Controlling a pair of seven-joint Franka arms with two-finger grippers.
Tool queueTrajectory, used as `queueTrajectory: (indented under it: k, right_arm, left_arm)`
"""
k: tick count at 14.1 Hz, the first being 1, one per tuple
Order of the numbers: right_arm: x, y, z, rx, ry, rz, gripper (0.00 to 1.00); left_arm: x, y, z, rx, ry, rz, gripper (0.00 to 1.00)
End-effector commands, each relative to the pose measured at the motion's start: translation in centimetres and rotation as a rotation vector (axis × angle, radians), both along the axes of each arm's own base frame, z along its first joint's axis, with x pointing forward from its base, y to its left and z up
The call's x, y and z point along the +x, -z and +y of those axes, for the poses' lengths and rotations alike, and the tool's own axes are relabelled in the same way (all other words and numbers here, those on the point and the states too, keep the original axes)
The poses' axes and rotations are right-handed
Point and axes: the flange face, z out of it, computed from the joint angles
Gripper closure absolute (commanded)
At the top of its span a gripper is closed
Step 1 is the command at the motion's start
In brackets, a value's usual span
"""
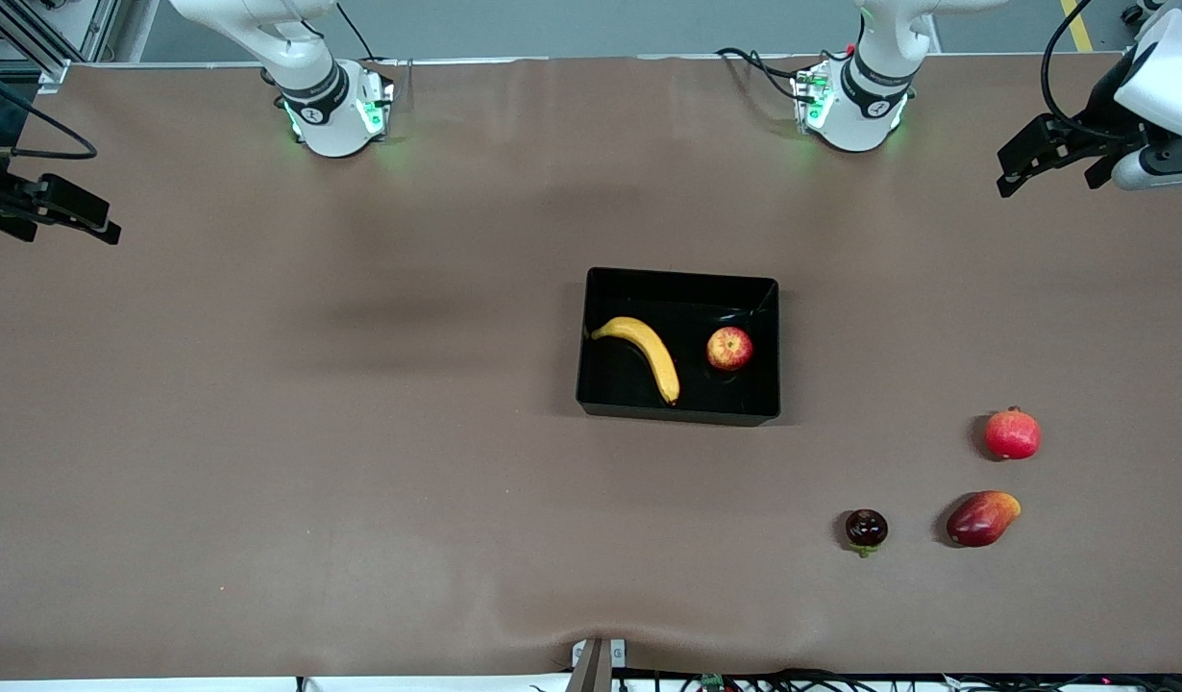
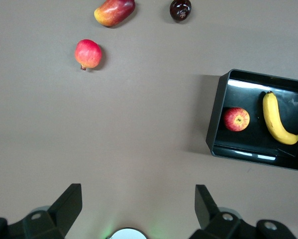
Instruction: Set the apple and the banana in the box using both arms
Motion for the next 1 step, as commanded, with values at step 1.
queueTrajectory:
  k: [1]
  right_arm:
    - [0.00,-0.05,0.05,0.002,0.005,-0.002,0.00]
  left_arm:
    - [-0.13,-0.55,-0.05,-0.016,0.002,0.008,0.00]
